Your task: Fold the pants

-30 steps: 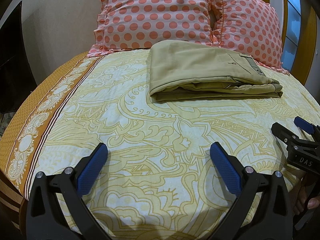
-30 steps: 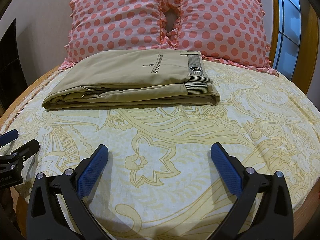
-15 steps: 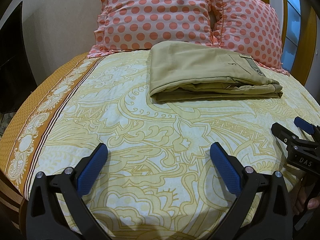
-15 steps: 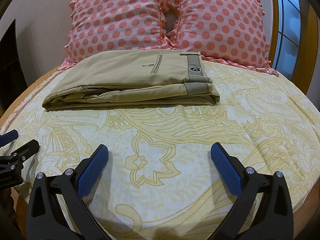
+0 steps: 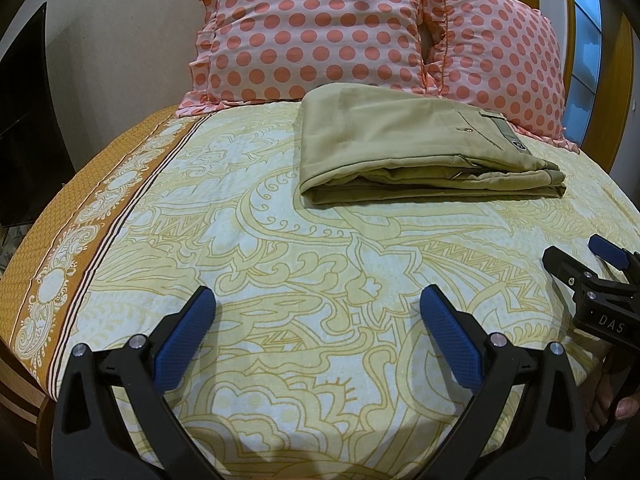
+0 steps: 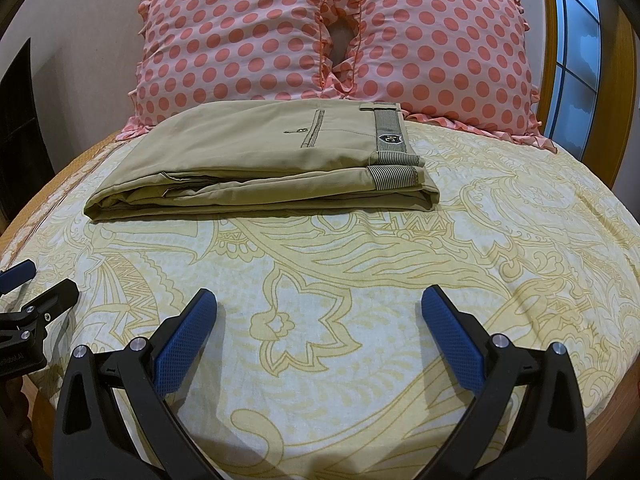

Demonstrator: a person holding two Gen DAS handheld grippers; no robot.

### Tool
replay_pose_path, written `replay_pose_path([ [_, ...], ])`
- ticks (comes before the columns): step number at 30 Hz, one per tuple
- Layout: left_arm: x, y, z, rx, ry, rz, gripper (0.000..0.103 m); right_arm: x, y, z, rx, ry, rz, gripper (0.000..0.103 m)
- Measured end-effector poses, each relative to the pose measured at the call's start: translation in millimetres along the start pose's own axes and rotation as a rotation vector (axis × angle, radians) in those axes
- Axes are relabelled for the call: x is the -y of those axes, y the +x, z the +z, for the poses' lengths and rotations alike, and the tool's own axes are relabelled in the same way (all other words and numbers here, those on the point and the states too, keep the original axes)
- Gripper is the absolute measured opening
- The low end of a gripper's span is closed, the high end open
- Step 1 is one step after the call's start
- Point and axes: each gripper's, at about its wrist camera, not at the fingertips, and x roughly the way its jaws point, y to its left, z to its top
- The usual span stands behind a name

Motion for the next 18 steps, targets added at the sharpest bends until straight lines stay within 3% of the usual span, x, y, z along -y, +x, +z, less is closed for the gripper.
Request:
replay_pose_path([
  [18, 1.2, -0.1, 0.6, -0.001, -0.002, 0.003, 0.101, -1.2, 0.7, -0.3, 0.001, 0.003, -0.003, 0.102],
])
